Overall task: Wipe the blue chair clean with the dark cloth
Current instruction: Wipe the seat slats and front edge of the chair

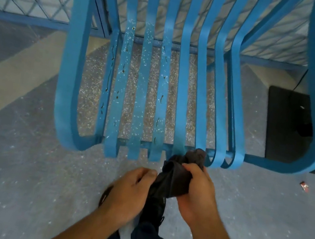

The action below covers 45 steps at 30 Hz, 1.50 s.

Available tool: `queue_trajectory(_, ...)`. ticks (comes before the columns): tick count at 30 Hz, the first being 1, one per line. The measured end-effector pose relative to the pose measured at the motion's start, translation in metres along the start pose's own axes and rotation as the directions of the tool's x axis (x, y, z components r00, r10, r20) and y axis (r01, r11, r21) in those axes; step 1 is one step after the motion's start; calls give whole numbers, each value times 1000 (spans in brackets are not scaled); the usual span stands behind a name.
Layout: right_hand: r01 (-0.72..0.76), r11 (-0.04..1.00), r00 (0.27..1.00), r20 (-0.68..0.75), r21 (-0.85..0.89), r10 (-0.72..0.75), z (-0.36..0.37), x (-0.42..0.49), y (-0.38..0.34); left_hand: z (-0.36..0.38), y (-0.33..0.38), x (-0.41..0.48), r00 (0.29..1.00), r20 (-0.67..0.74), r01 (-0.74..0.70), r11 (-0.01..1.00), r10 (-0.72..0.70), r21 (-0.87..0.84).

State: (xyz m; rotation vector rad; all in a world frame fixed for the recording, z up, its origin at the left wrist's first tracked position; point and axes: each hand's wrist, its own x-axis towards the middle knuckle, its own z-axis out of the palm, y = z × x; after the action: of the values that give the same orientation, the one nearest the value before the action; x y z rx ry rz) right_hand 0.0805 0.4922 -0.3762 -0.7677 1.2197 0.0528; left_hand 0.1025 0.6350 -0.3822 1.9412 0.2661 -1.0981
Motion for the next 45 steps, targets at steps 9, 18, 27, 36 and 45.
queue_trajectory(9, -51, 995, 984, 174, 81, 36, -16, -12, 22, 3, 17, -9, 947, 101, -303, 952, 306, -43)
queue_trajectory(18, -92, 989, 982, 176, 111, 72, -24, -18, 14, 9, 21, -3, 960, 193, -214, 975, 201, 52)
queue_trajectory(27, 289, 739, 943, 50, -609, -328, -31, -18, 34, -5, 4, -4, 963, -106, -221, 952, 247, 210)
queue_trajectory(36, 286, 324, 877, 111, -902, -468, 2, 28, 52, -13, -7, 34, 888, -319, -275, 939, 330, 206)
queue_trajectory(45, 349, 519, 887, 97, -780, -452, 28, 29, 60, -17, 7, 56, 893, -257, -293, 911, 369, 290)
